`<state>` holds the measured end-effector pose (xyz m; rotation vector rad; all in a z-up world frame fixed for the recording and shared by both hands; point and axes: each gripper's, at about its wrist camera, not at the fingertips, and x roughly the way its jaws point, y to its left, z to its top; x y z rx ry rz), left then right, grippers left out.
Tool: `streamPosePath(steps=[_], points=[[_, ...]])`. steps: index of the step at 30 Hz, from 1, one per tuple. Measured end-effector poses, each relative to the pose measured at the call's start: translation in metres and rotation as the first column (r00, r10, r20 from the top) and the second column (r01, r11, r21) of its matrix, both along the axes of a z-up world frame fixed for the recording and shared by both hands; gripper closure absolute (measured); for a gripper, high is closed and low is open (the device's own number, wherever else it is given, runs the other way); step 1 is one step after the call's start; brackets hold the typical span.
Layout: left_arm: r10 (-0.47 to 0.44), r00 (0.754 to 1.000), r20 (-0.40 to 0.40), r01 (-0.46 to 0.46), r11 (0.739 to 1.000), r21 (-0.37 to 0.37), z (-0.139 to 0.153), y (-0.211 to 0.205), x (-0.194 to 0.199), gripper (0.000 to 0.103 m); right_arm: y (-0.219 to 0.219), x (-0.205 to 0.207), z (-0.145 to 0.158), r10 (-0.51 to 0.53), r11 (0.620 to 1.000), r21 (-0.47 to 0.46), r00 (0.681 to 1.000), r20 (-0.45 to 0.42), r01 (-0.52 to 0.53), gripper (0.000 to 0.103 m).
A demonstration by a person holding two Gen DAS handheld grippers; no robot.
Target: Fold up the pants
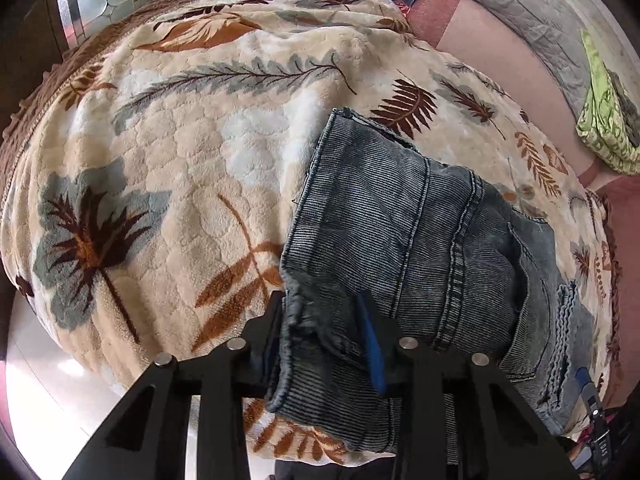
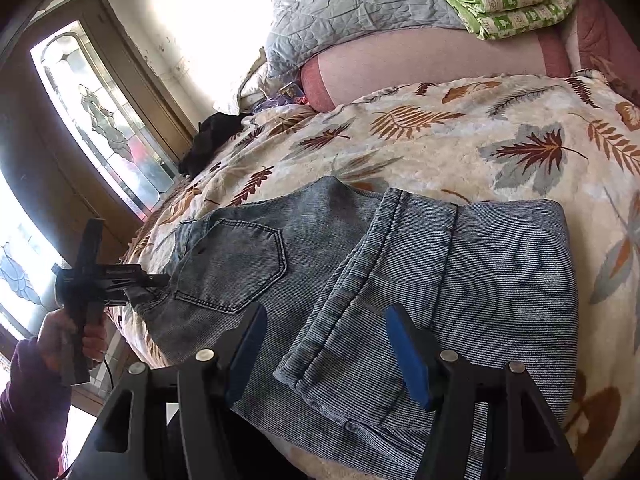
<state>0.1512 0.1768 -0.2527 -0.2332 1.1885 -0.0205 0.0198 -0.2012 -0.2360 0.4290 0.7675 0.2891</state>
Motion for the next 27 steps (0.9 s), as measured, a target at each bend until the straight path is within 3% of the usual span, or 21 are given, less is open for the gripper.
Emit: streamPosePath(steps=[7, 12, 20, 27], points=[[-0.04, 0.996, 0.075, 0.035, 0.997, 0.065, 0.029, -0.013, -0.012, 0.083, -0.016, -0.002, 0.003, -0.051, 0.998, 0.02, 0.999, 0.013, 0.051, 0.037], [-0.141, 0.974, 0.175, 0.126, 0.988, 0.094, 0.077, -0.052, -0.027, 0.084, -0.034, -0.004, 0.004, -0.112, 0.993, 0.038, 0.994, 0.006, 0.111, 0.037], [-0.352, 0.895, 0.273, 0.33, 0.936, 0.125, 0.138, -0.151, -0.052, 0.084, -0.081, -0.014, 0.006, -0.24, 0.963, 0.123, 0.971, -0.003, 0.239, 0.037], [-0.521, 0.814, 0.257, 0.504, 0.853, 0.136, 0.136, -0.248, -0.074, 0.084, -0.145, -0.036, 0.002, -0.398, 0.886, 0.241, 0.916, -0.042, 0.396, 0.037]])
